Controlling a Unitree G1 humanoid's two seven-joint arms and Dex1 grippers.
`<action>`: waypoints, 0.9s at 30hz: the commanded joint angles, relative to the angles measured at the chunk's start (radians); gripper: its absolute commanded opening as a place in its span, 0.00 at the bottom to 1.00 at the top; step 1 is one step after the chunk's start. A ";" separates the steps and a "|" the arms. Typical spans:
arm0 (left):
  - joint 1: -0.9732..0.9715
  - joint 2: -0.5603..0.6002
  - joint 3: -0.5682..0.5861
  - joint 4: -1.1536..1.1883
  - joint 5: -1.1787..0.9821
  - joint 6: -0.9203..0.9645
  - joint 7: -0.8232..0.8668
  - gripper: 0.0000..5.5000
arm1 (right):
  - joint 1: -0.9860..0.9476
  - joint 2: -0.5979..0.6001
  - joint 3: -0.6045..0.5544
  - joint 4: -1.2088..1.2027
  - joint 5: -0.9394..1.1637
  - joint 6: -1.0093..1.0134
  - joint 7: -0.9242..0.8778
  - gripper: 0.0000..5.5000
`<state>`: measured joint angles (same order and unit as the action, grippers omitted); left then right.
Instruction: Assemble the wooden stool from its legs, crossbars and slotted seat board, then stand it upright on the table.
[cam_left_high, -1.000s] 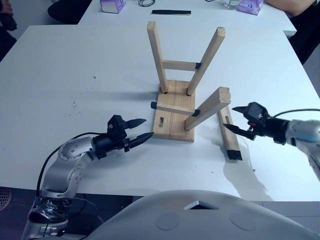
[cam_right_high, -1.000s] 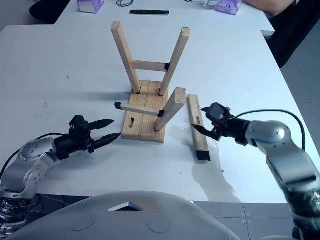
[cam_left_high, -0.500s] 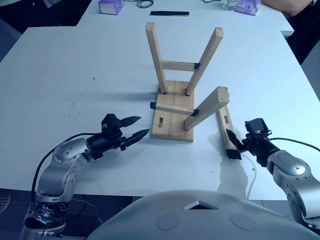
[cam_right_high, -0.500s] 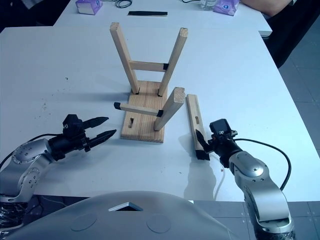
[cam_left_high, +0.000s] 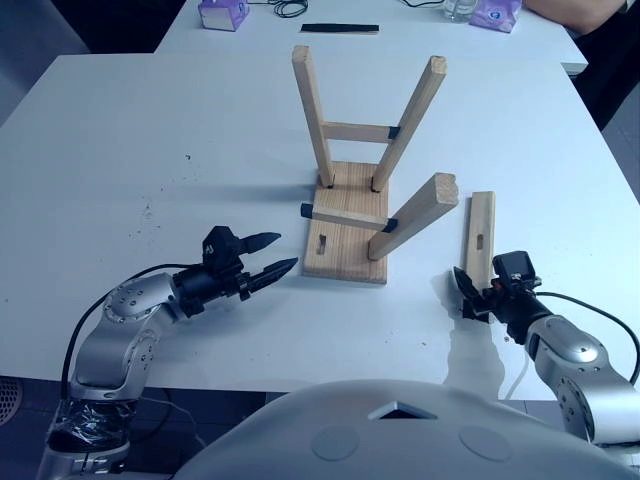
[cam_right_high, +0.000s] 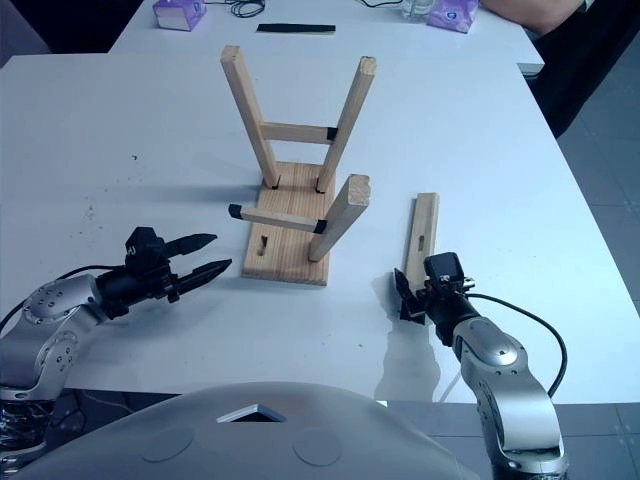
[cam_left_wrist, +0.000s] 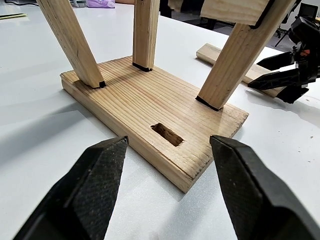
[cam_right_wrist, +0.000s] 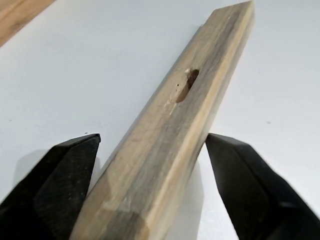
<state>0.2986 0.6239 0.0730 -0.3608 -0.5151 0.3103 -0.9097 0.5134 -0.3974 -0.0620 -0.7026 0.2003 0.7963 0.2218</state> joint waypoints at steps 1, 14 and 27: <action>-0.010 0.006 -0.007 -0.002 0.013 0.008 0.006 0.55 | 0.024 0.006 0.035 0.000 -0.009 0.005 0.004 0.69; -0.010 0.009 -0.003 0.000 0.018 0.010 0.006 0.55 | 0.065 -0.016 0.028 0.013 -0.025 -0.008 0.019 0.69; -0.043 0.000 -0.030 0.014 0.029 0.011 0.010 0.55 | -0.201 -0.034 -0.032 0.191 -0.038 -0.081 0.054 0.69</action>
<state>0.2816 0.6158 0.0472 -0.3585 -0.4956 0.3146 -0.8957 0.3311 -0.4246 -0.0728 -0.5469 0.1774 0.7205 0.2855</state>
